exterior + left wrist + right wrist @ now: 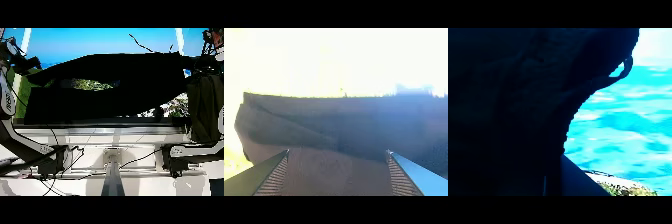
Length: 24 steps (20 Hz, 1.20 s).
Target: Fold the clothes and pants, and hang the long-sleeved shirts on hangers.
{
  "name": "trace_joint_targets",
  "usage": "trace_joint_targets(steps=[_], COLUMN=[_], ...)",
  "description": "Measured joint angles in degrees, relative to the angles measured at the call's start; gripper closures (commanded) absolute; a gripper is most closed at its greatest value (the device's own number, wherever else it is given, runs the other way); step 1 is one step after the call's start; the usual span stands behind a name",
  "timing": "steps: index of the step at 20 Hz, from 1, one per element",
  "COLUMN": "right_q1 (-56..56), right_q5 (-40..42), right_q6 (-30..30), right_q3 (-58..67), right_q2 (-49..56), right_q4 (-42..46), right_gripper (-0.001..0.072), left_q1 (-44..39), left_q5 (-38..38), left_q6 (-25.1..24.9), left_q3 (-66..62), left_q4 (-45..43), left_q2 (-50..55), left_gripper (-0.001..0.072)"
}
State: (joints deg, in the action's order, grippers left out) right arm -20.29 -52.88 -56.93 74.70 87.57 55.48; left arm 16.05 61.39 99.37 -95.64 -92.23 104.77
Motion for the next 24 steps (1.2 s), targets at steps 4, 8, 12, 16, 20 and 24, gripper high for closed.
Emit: trace_joint_targets(steps=[4, 8, 12, 16, 20, 24], right_q1=[0.00, 0.00, 0.00, 0.00, 0.00, 0.00], right_q5=[0.00, 0.00, 0.00, 0.00, 0.00, 0.00], right_q6=[0.00, -0.02, 0.00, 0.00, -0.02, 0.00], right_q3=[0.00, 0.00, 0.00, 0.00, 0.00, 0.00], right_q2=[0.00, 0.00, 0.00, 0.00, 0.00, 0.00], right_q4=[0.02, 0.04, 0.04, 0.04, 0.04, 0.04], right_gripper=[0.0689, 0.0689, 0.0689, 0.0689, 0.0689, 0.0689], left_q1=[1.77, 5.92, 9.81, 10.93, 11.13, 11.06], left_q5=[-1.60, 1.18, 2.64, -1.33, -4.42, -5.66], left_q6=[3.21, 9.38, 13.57, 15.02, 15.06, 10.58], left_q3=[-0.85, -2.36, -2.86, -2.99, -2.99, -3.10], left_q4=[-0.52, 1.38, 8.37, 12.50, 15.69, 17.75], left_q2=[0.66, 0.92, 2.29, 4.42, 6.03, 6.10], left_gripper=[0.0003, 0.0012, 0.0013, 0.0280, 0.0681, 0.0693])
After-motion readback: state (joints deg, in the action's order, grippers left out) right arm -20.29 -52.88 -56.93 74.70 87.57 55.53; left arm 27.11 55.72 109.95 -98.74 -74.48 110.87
